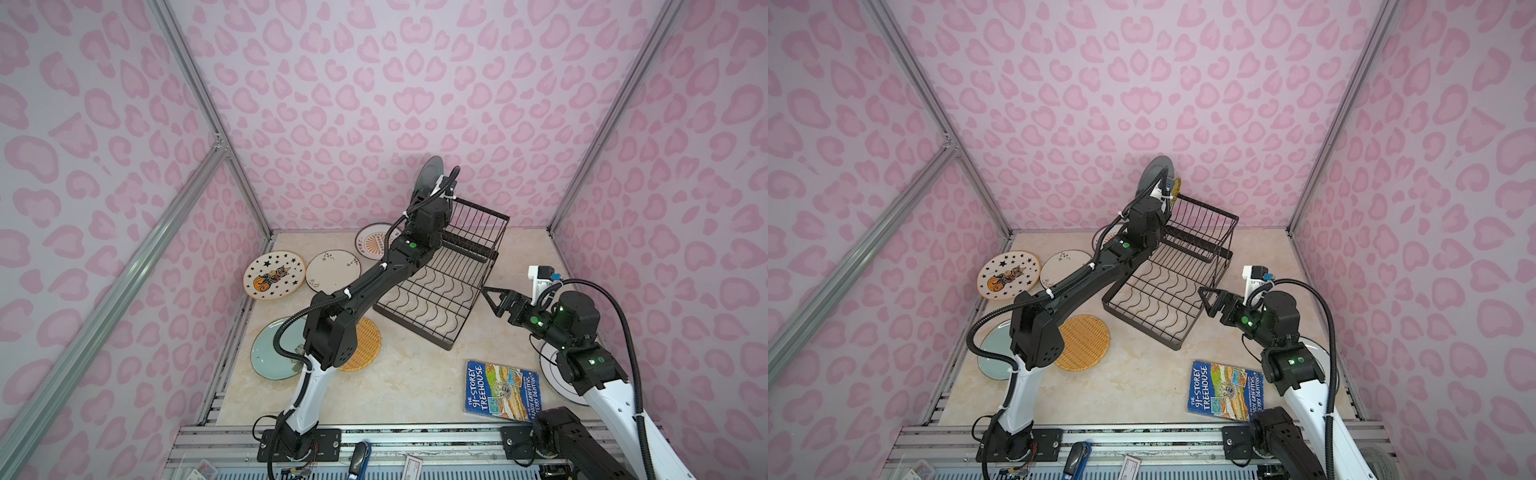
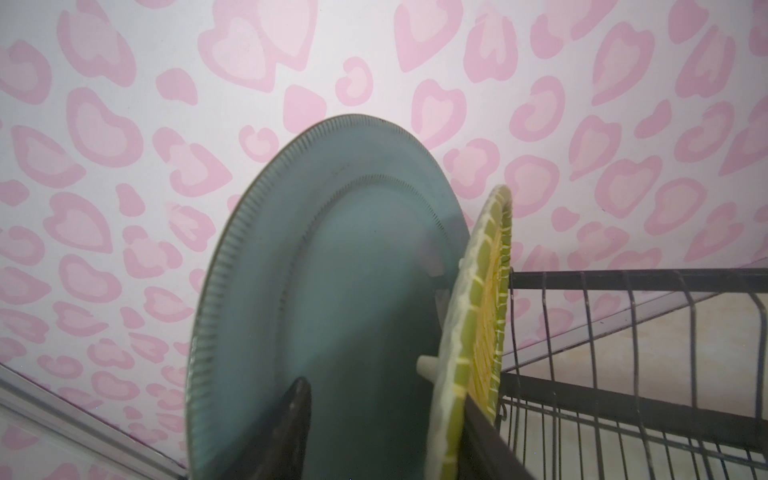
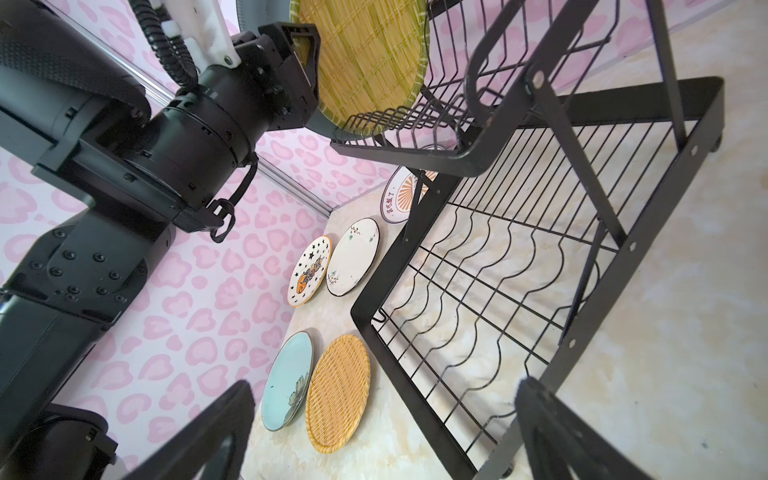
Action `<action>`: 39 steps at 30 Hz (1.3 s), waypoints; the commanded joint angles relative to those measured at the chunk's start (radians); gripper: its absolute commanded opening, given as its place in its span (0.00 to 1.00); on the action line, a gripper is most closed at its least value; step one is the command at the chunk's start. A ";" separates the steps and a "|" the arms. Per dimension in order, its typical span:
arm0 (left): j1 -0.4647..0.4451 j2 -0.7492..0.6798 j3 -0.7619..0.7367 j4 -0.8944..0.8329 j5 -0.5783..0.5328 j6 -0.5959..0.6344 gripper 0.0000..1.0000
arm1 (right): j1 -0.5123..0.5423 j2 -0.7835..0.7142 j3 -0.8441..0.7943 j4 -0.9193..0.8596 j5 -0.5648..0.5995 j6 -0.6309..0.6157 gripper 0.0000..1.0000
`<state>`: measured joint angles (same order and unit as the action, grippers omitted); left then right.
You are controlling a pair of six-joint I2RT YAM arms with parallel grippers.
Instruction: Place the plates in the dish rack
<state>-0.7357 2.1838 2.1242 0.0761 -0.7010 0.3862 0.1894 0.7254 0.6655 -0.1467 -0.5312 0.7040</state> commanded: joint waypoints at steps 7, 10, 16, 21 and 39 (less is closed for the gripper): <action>0.006 -0.142 0.007 0.022 -0.033 -0.023 0.59 | 0.002 0.001 -0.003 0.023 -0.009 0.003 0.98; 0.004 -0.157 0.004 0.009 -0.022 -0.034 0.61 | 0.001 0.002 0.000 0.023 -0.009 0.005 0.98; 0.002 -0.170 0.002 -0.004 -0.012 -0.040 0.70 | 0.001 -0.001 0.000 0.026 -0.010 0.009 0.98; 0.000 -0.177 0.003 -0.004 -0.005 -0.039 0.78 | 0.000 -0.002 0.000 0.026 -0.009 0.012 0.98; -0.044 -0.150 0.004 0.051 -0.103 -0.020 0.78 | 0.002 0.005 -0.012 0.046 -0.017 0.026 0.98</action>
<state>-0.7742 2.1746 2.0930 0.0540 -0.7204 0.3447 0.1898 0.7307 0.6579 -0.1318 -0.5346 0.7235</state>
